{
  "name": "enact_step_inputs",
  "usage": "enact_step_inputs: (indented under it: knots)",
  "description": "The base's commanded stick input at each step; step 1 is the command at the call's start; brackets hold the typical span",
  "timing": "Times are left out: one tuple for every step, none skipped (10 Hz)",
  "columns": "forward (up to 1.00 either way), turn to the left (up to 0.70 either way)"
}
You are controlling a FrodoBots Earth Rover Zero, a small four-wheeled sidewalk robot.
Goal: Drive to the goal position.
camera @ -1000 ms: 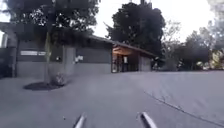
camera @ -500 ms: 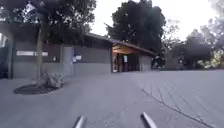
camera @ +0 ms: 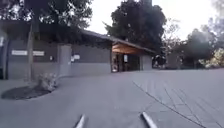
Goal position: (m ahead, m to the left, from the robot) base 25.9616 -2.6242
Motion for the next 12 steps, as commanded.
enact_step_inputs:
  knots:
    - [0.97, 0.0]
    - [0.97, 0.0]
    - [0.97, 0.0]
    - [0.97, -0.12]
    - [0.97, -0.31]
    - [0.97, -0.39]
    - [0.97, -0.25]
    - [0.97, 0.0]
    - [0.97, 0.0]
    - [0.97, 0.0]
    - [0.97, 0.0]
    - [0.97, 0.0]
